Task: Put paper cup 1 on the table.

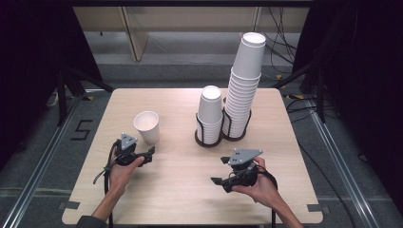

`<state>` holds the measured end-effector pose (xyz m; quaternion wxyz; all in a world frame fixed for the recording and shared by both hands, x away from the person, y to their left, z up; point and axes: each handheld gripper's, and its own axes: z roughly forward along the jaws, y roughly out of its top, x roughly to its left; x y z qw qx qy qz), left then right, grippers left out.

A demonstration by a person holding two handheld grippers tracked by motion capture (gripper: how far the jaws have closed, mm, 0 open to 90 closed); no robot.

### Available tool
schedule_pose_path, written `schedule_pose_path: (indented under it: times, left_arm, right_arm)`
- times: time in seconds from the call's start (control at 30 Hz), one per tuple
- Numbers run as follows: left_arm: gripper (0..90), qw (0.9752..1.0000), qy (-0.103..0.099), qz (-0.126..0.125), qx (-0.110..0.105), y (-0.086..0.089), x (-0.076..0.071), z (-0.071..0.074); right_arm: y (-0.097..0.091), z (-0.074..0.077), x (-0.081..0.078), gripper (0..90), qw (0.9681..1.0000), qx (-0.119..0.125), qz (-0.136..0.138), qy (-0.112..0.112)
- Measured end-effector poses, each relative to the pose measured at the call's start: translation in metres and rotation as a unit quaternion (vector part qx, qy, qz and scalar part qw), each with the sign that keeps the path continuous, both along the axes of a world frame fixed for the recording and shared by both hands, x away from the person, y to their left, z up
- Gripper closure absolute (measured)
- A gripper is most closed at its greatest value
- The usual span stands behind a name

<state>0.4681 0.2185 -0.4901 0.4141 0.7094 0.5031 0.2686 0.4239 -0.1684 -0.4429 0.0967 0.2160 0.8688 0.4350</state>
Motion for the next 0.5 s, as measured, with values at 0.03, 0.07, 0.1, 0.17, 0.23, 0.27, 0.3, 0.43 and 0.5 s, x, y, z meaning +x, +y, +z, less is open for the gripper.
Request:
schedule_pose_path:
  times: [0.03,0.07,0.1,0.17,0.23,0.27,0.3,0.43,0.5]
  left_arm:
    - [14.6,1.0000,0.001,-0.003,-0.005,0.000,-0.004,0.001]
    - [14.6,0.9999,-0.002,-0.010,-0.014,-0.001,-0.008,0.002]
    - [14.6,0.9997,-0.001,-0.018,-0.016,-0.002,-0.012,0.004]
    - [14.6,0.9995,-0.009,-0.025,-0.019,-0.003,-0.020,0.009]
    - [14.6,0.9991,-0.013,-0.029,-0.028,-0.004,-0.030,0.013]
    - [14.6,0.9989,-0.014,-0.034,-0.030,-0.006,-0.035,0.014]
    - [14.6,0.9987,-0.018,-0.037,-0.030,-0.007,-0.040,0.015]
    - [14.6,0.9975,-0.027,-0.042,-0.050,-0.011,-0.057,0.017]
    - [14.6,0.9974,-0.033,-0.042,-0.049,-0.012,-0.064,0.016]
  right_arm:
    - [-0.002,0.001,0.001,21.8,1.0000,0.001,-0.004,-0.001]
    - [-0.004,0.002,0.002,21.7,1.0000,0.003,-0.006,-0.006]
    - [-0.005,0.003,0.001,21.8,0.9999,0.004,-0.011,-0.001]
    - [-0.011,0.005,0.002,21.8,0.9998,0.004,-0.019,-0.004]
    - [-0.015,0.007,0.002,21.8,0.9996,0.006,-0.028,-0.002]
    - [-0.018,0.007,0.003,21.8,0.9994,0.008,-0.032,-0.003]
    - [-0.020,0.007,0.004,21.9,0.9992,0.012,-0.037,-0.002]
    - [-0.028,0.009,0.007,22.0,0.9982,0.014,-0.058,-0.009]
    - [-0.032,0.011,0.009,22.0,0.9978,0.017,-0.063,-0.013]
